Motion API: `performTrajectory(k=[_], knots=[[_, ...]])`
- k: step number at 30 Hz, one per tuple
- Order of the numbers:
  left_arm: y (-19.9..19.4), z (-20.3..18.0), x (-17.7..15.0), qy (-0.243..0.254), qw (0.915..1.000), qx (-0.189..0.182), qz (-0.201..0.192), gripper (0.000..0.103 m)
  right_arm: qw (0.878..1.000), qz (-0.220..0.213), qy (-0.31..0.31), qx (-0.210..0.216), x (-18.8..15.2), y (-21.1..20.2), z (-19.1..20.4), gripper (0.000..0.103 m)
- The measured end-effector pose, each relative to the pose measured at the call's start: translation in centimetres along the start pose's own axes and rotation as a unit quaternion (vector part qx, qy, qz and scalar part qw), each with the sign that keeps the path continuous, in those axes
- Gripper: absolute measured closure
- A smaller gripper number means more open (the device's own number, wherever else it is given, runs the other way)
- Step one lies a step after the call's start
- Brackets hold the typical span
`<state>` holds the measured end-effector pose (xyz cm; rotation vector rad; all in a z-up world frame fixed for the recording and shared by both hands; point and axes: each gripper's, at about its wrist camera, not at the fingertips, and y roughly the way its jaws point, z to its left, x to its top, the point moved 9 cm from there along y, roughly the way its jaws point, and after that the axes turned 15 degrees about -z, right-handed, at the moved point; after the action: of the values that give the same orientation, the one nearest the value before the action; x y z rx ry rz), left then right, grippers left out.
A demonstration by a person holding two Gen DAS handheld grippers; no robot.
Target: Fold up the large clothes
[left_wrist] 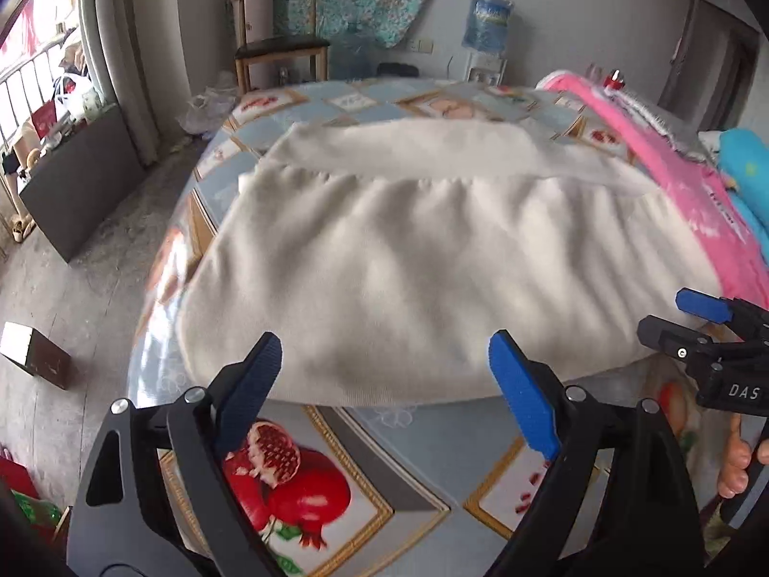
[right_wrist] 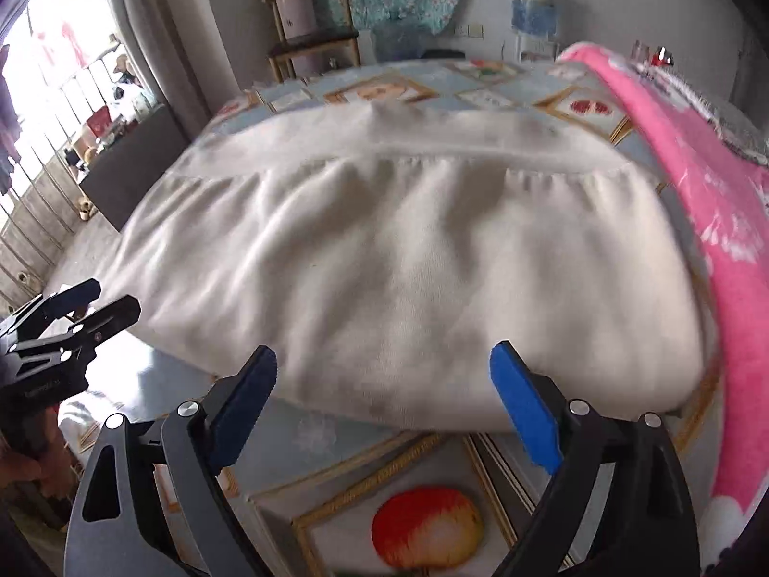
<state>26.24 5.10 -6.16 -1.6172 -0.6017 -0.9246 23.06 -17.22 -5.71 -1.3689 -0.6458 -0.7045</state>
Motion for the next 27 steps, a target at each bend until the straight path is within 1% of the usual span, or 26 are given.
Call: performTrajectory(k=[2, 4, 6, 10, 11, 12, 15, 17, 19, 22, 25, 27], knots=[[-2.1, -0.5, 0.8, 0.0, 0.9997, -0.017, -0.017, 0.019, 1.0, -0.023, -0.008, -0.007, 0.3, -2.6, -0.3, 0.015], [-4.0, -1.3, 1.5, -0.01, 0.9989, -0.036, -0.03, 0.018, 0.999, -0.034, 0.0, -0.009, 0.0, -4.5, -0.4, 0.014], [-5.7, -2.2, 1.9, -0.018, 0.9979, -0.048, -0.038, 0.016, 0.999, -0.044, 0.012, -0.018, -0.3, -6.5, -0.8, 0.009], [-7.7, -3.9, 1.9, -0.018, 0.9984, -0.043, -0.032, 0.015, 0.997, -0.061, 0.019, -0.031, -0.8, -9.3, -1.0, 0.006], [-8.1, -4.2, 1.9, -0.02, 0.9985, -0.041, -0.03, 0.014, 0.997, -0.061, 0.02, -0.035, -1.0, -9.9, -1.1, 0.006], [-8.4, -4.4, 1.9, -0.022, 0.9986, -0.037, -0.03, 0.011, 0.997, -0.06, 0.023, -0.044, -1.2, -10.3, -1.3, 0.006], [-9.7, -4.6, 1.9, -0.021, 0.9989, -0.007, -0.042, 0.008, 0.995, -0.062, 0.029, -0.079, -1.5, -11.3, -2.2, 0.006], [-10.1, -4.6, 2.1, -0.006, 0.9983, 0.024, -0.052, 0.007, 0.993, -0.065, 0.03, -0.093, -1.6, -11.9, -2.5, 0.006], [-10.2, -4.5, 2.1, 0.006, 0.9974, 0.045, -0.057, 0.007, 0.992, -0.067, 0.029, -0.105, -1.6, -12.0, -2.7, 0.006], [-10.2, -4.4, 2.1, 0.014, 0.9964, 0.072, -0.044, 0.007, 0.99, -0.052, 0.016, -0.132, -1.7, -11.8, -3.1, 0.006], [-9.9, -4.6, 2.1, 0.017, 0.9976, 0.062, -0.026, 0.007, 0.99, -0.055, 0.011, -0.132, -1.4, -12.0, -2.9, 0.006], [-9.6, -4.5, 1.7, 0.014, 0.9982, 0.058, -0.002, 0.007, 0.99, -0.056, 0.009, -0.131, -1.1, -12.2, -2.8, 0.006]])
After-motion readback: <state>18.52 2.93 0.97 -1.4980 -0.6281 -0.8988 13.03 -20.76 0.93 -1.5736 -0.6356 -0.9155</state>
